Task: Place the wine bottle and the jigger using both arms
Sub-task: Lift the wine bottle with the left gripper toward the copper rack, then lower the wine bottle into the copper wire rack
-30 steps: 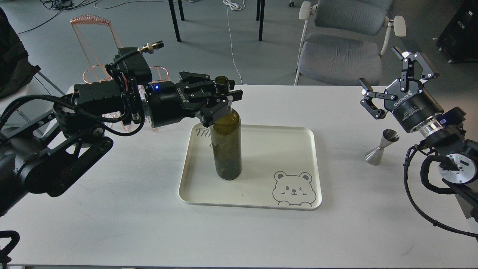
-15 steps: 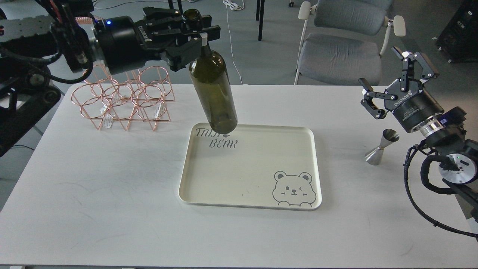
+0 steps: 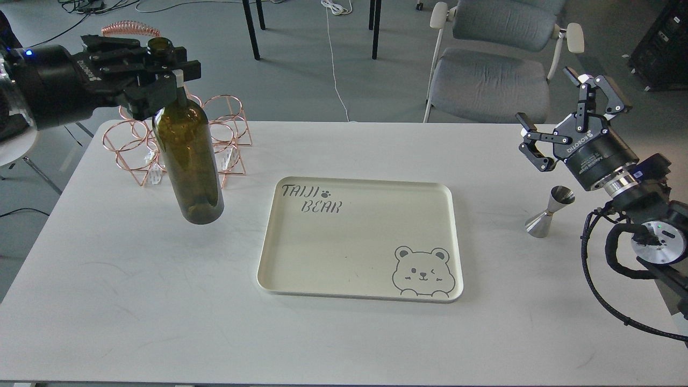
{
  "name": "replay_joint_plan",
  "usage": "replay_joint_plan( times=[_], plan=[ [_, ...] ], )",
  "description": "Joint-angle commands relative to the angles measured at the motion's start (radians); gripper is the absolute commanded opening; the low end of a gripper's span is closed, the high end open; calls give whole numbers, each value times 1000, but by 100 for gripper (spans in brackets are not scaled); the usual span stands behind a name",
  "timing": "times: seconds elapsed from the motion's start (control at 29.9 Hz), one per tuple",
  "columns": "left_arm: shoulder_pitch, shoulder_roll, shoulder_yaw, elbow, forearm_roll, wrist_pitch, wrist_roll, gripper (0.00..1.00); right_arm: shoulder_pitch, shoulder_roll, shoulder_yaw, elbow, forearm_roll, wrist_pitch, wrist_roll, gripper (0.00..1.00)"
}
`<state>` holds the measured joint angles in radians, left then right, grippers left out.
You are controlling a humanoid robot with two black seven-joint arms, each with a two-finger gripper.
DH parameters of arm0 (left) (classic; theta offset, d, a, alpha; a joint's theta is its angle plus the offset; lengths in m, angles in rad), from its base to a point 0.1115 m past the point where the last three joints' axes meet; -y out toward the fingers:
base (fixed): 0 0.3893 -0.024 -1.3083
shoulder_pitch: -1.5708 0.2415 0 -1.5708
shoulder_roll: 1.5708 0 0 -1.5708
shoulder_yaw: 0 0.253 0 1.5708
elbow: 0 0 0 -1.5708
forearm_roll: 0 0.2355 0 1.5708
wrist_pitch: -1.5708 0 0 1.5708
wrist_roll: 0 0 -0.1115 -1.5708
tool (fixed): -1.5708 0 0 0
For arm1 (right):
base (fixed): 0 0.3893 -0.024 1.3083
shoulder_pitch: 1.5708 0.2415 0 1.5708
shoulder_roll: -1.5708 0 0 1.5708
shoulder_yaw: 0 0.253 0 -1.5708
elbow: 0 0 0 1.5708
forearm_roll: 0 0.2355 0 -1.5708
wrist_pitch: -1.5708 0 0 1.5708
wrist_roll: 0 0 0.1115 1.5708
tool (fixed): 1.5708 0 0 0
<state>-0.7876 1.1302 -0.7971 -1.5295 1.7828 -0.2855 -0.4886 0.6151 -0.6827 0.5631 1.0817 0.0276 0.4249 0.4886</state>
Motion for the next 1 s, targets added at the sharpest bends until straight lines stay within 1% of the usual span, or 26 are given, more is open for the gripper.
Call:
replay_joint_plan(
  times=[0.0, 0.07, 0.17, 0.3, 0.53, 0.67, 0.84, 0.97],
  plan=[
    [-79, -3, 5, 51, -40, -9, 0, 10, 0, 0, 0, -2, 0, 0, 0, 99],
    [-136, -10, 12, 95, -51, -11, 0, 10, 0, 2, 0, -2, -1, 0, 0, 99],
    [-160, -23, 10, 149, -55, -12, 0, 10, 0, 6, 0, -2, -1, -1, 0, 99],
    [-245, -99, 15, 230, -48, -12, 0, 10, 0, 8, 0, -2, -3, -1, 0, 99],
    [-344, -214, 120, 374, -46, -8, 0, 10, 0, 6, 1, -2, -21, -1, 0, 99],
    [-361, -263, 168, 434, -45, 0, 0, 10, 0, 3, 3, 0, -21, -1, 0, 99],
    [-360, -305, 168, 480, -40, 3, 0, 10, 0, 2, 5, 0, -21, -1, 0, 99],
    [-361, -333, 168, 545, -40, 31, 0, 10, 0, 3, 5, 0, -21, -1, 0, 99]
  ],
)
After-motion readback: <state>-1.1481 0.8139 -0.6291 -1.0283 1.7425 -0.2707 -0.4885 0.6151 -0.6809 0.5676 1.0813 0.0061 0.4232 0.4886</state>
